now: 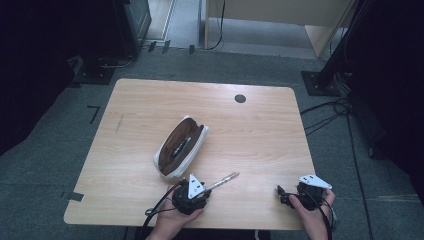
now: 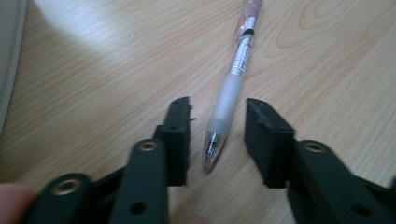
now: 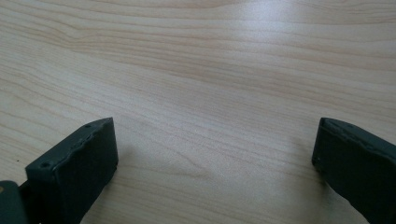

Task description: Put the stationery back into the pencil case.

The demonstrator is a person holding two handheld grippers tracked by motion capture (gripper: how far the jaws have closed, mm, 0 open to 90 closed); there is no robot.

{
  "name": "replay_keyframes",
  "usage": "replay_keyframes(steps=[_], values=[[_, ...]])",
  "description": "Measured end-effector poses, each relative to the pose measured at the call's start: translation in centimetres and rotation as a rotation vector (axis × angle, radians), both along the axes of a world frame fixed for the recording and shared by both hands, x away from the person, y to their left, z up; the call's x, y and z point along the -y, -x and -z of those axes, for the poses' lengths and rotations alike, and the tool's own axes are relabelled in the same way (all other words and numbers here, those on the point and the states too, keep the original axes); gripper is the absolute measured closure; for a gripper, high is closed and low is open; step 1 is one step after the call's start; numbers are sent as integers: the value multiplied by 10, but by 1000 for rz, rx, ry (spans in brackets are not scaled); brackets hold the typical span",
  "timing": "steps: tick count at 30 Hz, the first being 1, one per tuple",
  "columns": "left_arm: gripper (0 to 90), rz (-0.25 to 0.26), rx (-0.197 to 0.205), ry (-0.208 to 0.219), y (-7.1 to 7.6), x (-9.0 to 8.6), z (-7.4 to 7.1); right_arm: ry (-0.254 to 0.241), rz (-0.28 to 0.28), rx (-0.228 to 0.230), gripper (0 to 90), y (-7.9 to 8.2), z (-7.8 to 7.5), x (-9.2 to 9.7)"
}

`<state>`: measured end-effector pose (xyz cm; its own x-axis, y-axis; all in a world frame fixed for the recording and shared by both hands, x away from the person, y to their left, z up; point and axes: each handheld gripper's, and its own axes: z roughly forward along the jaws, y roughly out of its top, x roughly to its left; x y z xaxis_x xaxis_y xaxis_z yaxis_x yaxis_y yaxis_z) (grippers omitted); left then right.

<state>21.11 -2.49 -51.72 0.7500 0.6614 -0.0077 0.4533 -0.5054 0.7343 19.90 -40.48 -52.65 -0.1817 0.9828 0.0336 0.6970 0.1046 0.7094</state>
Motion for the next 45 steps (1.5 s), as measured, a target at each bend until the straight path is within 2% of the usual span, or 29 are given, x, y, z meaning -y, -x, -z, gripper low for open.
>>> replay_keyframes(steps=[3,4,5,7,8,9,10,17,22,27,34,45], values=[[749,13,3,-1,1,1,0,1,0,0,0,0,0,0],[738,14,3,-1,1,2,0,0,0,0,0,0,0,0],[673,15,1,-1,1,3,0,1,0,0,0,0,0,0],[643,26,7,-8,1,7,0,1,0,0,0,0,0,0],[653,34,10,-5,2,8,0,1,0,0,0,0,0,0],[747,58,11,-7,3,9,0,0,0,0,0,0,0,0],[788,58,11,-7,3,9,0,0,0,0,0,0,0,0],[821,52,13,-6,4,6,0,1,0,0,0,0,0,0],[822,59,13,26,6,1,-5,2,0,1,0,0,0,0],[823,64,20,47,8,-5,-16,2,0,1,0,0,0,0],[823,65,41,80,15,-16,-39,2,0,1,0,0,0,0],[823,28,86,138,17,-40,-70,3,0,1,0,0,0,0]])
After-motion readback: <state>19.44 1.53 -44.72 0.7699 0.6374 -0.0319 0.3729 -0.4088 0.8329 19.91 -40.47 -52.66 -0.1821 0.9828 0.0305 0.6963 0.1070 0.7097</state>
